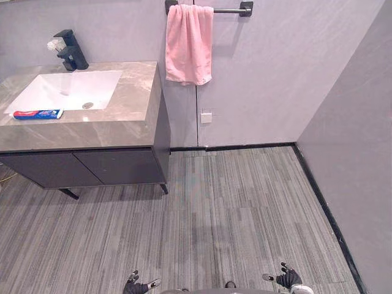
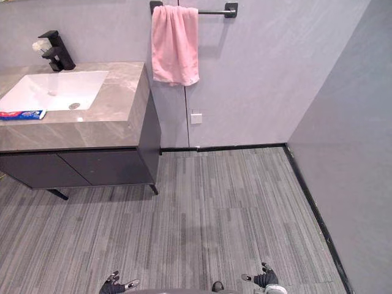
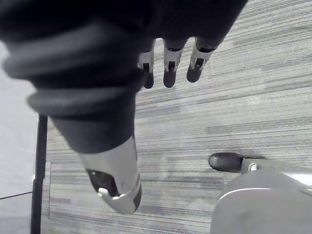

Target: Organize washtable

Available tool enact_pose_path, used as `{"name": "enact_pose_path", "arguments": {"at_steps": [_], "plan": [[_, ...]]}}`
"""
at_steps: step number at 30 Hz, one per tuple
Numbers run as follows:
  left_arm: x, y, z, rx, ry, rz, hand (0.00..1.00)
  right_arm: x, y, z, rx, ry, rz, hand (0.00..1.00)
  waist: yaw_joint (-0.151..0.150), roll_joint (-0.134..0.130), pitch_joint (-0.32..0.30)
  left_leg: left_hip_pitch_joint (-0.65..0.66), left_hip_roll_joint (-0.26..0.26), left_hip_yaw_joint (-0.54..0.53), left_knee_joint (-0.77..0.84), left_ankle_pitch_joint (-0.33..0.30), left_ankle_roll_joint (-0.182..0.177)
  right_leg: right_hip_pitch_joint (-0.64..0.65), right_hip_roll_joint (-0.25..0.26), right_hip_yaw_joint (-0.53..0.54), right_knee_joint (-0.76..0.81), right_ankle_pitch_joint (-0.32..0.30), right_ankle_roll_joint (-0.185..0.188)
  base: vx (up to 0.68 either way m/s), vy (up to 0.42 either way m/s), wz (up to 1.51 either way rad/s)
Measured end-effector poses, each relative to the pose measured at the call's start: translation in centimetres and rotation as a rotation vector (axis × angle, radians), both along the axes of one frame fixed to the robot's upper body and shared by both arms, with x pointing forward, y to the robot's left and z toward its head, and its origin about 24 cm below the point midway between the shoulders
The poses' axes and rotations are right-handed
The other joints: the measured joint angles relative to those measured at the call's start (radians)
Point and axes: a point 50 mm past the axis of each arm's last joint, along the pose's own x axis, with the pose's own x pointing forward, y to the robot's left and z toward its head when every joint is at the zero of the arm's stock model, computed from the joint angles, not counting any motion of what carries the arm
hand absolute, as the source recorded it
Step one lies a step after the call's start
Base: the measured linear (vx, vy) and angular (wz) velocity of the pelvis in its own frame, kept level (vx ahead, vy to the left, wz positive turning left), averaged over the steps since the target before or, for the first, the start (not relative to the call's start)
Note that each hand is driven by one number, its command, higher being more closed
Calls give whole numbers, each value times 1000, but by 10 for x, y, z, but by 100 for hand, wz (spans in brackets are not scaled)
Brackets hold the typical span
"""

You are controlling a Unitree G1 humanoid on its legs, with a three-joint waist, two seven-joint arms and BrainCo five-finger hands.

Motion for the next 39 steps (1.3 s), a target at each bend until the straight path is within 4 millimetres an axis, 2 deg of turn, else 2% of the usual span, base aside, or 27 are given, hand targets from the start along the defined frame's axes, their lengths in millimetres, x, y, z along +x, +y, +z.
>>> {"name": "enact_pose_path", "arguments": {"at_steps": [12,18,22,26,31,33,34,36,37,39], "plan": [[1,1,0,1,-2,-5,0,-1,-4,1,-3,-3,-29,0,1,-1,5,-1,19,24,-5,-1,-1,-8,21,20,-8,3,-5,-24,-36,-6],[3,10,2,23,-2,-12,0,3,-8,3,-23,-7,-4,0,-1,-7,15,-11,31,38,-7,-5,-6,-27,33,29,-9,3,-6,-17,-47,-8],[11,16,6,35,-27,-30,0,6,-15,5,-63,-6,39,0,0,-8,17,-32,31,42,-4,-8,-6,-49,33,31,-8,4,-6,-6,-11,-2],[19,22,10,55,-52,-69,0,14,-23,11,-110,-25,107,0,0,-6,25,-52,33,60,27,-35,-2,-63,33,54,-8,3,-6,-4,0,-14],[27,26,15,84,-77,-121,0,19,-30,15,-132,-37,112,0,-2,-4,30,-103,37,76,91,-82,8,-98,30,71,1,-12,-1,29,17,-17],[30,25,16,85,-88,-130,0,25,-31,17,-136,-50,113,0,-2,6,41,-112,51,97,134,-118,9,-151,41,86,114,-75,1,85,31,-29],[33,24,17,87,-101,-139,0,29,-30,18,-135,-59,115,0,-3,8,48,-117,55,104,164,-142,11,-199,44,83,221,-129,7,81,23,-24],[37,21,19,87,-113,-167,0,38,-28,20,-134,-80,122,0,1,9,59,-115,60,136,202,-167,14,-273,41,56,398,-182,42,112,32,-44],[42,20,19,86,-122,-183,0,44,-27,22,-134,-100,130,0,-1,7,75,-103,57,154,218,-168,15,-319,27,26,512,-194,58,111,47,-43],[50,19,22,89,-142,-200,0,46,-26,23,-135,-108,140,0,-4,13,96,-61,55,149,209,-178,32,-377,4,-40,667,-215,56,140,54,-13]]}}
